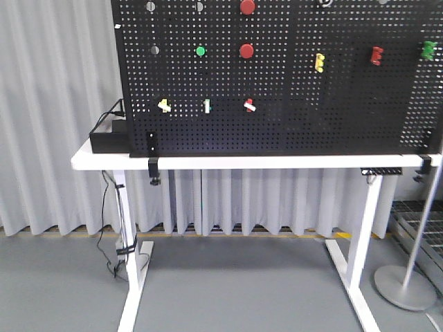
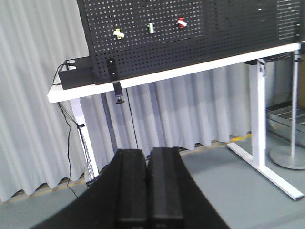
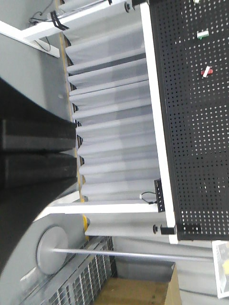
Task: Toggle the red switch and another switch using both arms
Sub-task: 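Drive the base forward up to the black pegboard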
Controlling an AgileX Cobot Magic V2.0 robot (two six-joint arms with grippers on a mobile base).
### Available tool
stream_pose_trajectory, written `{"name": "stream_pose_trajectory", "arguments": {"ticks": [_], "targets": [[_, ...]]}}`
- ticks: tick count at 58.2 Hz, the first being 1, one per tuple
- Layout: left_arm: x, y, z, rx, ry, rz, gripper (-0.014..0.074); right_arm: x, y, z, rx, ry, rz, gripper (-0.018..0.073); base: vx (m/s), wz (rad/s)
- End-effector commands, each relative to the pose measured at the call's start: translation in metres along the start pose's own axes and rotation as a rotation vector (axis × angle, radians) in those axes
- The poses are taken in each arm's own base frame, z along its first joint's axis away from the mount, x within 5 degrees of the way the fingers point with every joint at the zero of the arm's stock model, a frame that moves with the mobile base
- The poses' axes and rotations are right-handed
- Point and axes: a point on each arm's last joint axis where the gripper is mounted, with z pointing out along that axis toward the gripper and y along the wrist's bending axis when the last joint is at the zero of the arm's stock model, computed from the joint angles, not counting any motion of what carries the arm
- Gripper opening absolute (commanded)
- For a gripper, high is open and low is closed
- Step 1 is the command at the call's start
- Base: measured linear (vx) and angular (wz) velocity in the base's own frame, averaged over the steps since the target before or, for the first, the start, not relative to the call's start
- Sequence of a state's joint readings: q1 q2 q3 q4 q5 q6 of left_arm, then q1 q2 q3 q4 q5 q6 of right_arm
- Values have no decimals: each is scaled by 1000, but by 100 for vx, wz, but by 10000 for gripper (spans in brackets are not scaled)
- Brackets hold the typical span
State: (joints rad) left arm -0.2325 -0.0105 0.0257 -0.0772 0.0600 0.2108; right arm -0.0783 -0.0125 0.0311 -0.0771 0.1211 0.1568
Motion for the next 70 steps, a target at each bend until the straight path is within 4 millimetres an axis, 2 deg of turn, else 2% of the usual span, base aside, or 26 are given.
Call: {"name": "stream_pose_trajectory", "arguments": {"ticks": [1,70], "targets": [[-2,1,-1,-17,-78,-16,3,-6,1,-1,-7,-91,-19,-6,45,0],[-2,1,-1,-17,-78,-16,3,-6,1,-1,-9,-91,-19,-6,44,1]]}}
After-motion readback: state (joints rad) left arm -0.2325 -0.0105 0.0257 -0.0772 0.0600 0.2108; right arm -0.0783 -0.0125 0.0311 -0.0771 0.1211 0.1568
